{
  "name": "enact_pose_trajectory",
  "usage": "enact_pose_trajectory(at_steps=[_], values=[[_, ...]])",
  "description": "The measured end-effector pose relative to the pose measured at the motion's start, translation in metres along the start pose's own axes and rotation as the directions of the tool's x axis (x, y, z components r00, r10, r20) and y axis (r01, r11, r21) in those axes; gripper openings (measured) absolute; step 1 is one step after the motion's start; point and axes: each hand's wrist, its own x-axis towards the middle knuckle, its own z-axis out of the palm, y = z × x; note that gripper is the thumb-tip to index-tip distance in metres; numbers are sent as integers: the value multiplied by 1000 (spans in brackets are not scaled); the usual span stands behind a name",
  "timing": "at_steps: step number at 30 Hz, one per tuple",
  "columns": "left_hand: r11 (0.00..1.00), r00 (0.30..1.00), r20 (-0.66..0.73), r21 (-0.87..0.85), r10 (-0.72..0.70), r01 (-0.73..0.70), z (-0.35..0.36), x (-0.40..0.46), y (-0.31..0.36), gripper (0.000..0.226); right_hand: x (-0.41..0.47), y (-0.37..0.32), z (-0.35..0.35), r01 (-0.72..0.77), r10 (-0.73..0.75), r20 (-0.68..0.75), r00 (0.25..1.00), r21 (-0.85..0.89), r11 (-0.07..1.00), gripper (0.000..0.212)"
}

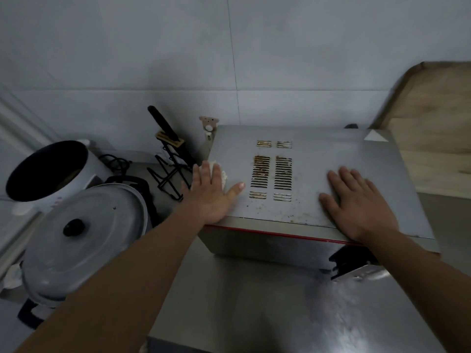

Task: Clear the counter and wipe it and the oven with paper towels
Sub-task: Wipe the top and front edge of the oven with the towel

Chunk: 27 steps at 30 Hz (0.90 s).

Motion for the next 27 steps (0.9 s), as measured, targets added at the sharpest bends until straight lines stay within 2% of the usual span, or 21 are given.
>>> enact_pose_trajectory(at_steps=[7,12,19,27], values=[[998,1000,9,64,20,-21,-10,24,18,103,1,4,3,8,-8,-16,1000,7,1000,74],[978,983,13,103,181,-182,17,-34,24,101,1,4,3,10,-10,-20,1000,8,1000,74],[964,973,38,135,228,-231,36,-84,35,104,-1,3,-1,16,-16,5,1000,-16,1000,76],[970,977,120,148,176,-193,30,-73,50,109,0,3,0,24,-24,2,1000,-9,1000,76]])
